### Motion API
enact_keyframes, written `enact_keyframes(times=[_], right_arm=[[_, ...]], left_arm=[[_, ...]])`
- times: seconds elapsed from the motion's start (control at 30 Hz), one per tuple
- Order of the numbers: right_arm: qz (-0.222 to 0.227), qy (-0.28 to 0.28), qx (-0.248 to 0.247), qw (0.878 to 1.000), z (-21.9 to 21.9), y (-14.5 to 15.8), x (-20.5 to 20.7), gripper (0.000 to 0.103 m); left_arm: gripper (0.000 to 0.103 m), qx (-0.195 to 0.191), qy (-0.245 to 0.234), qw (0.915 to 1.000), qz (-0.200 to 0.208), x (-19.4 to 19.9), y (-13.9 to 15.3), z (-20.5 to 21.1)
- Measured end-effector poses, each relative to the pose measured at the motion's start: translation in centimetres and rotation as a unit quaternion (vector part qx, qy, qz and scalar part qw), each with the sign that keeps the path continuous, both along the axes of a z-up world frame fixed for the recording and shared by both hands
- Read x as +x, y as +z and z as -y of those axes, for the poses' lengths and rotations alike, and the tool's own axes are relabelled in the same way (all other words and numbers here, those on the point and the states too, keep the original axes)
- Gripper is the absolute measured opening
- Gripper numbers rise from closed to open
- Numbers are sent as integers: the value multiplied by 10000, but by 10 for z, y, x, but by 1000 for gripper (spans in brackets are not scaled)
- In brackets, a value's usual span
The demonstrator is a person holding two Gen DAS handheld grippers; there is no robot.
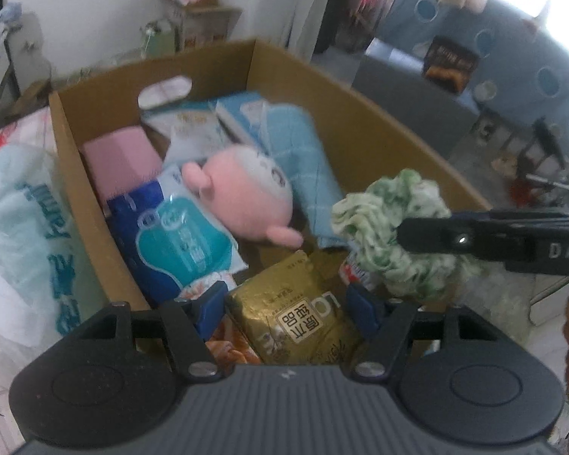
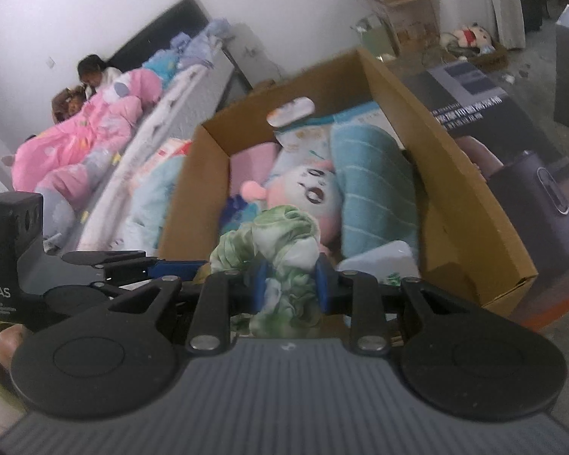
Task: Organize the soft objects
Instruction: 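Carry the gold packet and scrunchie over the box with both grippers, then lower both items into the box and open both grippers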
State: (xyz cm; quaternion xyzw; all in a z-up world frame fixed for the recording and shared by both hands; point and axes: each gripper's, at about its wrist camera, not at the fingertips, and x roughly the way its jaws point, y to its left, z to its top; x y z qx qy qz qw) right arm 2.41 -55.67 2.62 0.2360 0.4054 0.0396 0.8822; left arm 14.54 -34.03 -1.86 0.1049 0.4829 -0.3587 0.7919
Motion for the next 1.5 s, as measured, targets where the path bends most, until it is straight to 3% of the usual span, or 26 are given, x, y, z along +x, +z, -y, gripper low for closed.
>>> enact_keyframes(times=[0.13, 0.4, 0.67, 0.87, 1.07, 1.27, 1.33, 1.5], right_arm=[[-120, 73, -35, 9999, 9, -8, 6, 27], [-244, 169, -114, 9995, 14, -14, 16, 27], [-289, 196, -191, 9992, 14, -10, 23, 27], [-626, 678, -11, 9957, -4, -18, 45, 28], [-1356, 1401, -245, 9805, -42, -43, 80, 31], [-2209, 2057, -423, 9524, -71, -73, 115, 30], [-2473, 2139, -330, 9445, -73, -80, 127, 30], [-2899, 2088, -743, 9310, -76, -92, 136, 30]], left_arm=[[75, 233, 18, 9995, 212, -6, -4, 10], [78, 67, 116, 9998, 154, -8, 9, 4], [78, -181, 150, 9967, 781, -20, 47, -32], [82, -280, 535, 9901, 1267, -23, 65, -75], [82, -185, 863, 9862, 1397, -17, 65, -108], [82, -293, 1085, 9862, 1218, -8, 58, -127], [82, -337, 1125, 9860, 1186, -6, 57, -130], [82, -432, 1183, 9863, 1067, -2, 53, -136]])
